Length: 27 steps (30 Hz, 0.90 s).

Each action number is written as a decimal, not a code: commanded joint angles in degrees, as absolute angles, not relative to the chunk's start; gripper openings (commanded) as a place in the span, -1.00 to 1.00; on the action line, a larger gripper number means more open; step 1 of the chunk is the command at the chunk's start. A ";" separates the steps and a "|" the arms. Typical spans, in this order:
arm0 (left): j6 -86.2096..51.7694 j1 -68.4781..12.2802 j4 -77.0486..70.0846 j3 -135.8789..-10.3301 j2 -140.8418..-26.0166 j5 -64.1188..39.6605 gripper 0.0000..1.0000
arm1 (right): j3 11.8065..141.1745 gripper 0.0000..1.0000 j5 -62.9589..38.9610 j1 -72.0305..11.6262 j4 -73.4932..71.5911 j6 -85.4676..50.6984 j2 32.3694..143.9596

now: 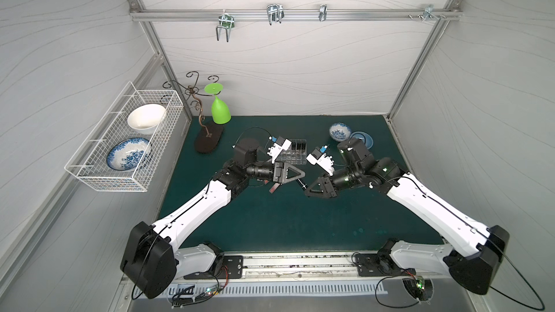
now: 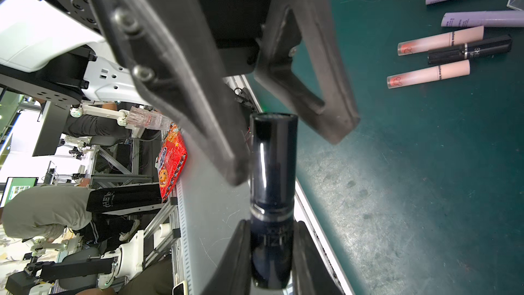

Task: Arrange the lipsticks in the organizer
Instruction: Pick up the lipstick at the center of the board.

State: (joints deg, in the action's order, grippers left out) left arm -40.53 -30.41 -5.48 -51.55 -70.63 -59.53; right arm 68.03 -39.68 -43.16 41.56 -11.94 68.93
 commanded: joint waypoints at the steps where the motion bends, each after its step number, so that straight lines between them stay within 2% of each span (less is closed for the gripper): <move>1: -40.36 -30.65 -8.48 -51.78 -70.93 -62.38 0.34 | 68.89 -0.68 -39.82 -43.11 43.05 -10.46 68.75; 5: -39.02 -31.11 -7.14 -51.50 -70.51 -62.76 0.30 | 69.17 -0.68 -40.26 -42.56 43.40 -10.24 68.79; 10: -38.31 -31.20 -6.44 -51.68 -70.75 -62.80 -0.23 | 69.20 -0.67 -41.22 -42.54 43.92 -9.98 69.20; 12: -38.08 -31.37 -6.49 -51.68 -71.01 -63.09 -0.34 | 69.26 -0.66 -41.14 -42.54 43.99 -9.80 69.17; 17: -37.84 -31.64 -5.97 -51.76 -71.44 -63.50 -0.33 | 69.52 -0.67 -40.79 -42.54 44.47 -9.53 69.16; 18: -37.83 -31.72 -5.90 -51.77 -71.50 -63.61 -0.24 | 69.52 -0.66 -40.72 -42.41 44.52 -9.43 69.05; 19: -37.88 -31.72 -5.89 -51.77 -71.46 -63.63 -0.04 | 69.44 -0.66 -40.83 -42.30 44.64 -9.41 69.29; 20: -37.73 -31.71 -5.90 -51.77 -71.54 -63.77 0.07 | 69.39 -0.66 -40.71 -42.23 44.73 -9.30 69.34; 22: -37.50 -31.75 -5.56 -51.77 -71.52 -63.69 0.14 | 69.25 -0.66 -40.90 -41.86 44.81 -9.27 69.48; 23: -37.32 -31.81 -5.32 -51.77 -71.48 -63.58 0.13 | 69.25 -0.67 -40.96 -41.76 44.82 -9.30 69.47; 27: -36.30 -31.82 -4.05 -52.03 -71.21 -63.11 -0.24 | 69.25 -0.66 -41.48 -41.51 44.91 -9.18 69.35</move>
State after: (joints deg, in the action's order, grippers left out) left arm -37.65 -31.57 -3.16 -50.92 -71.29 -62.50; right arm 68.07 -40.14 -41.87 43.18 -10.44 69.30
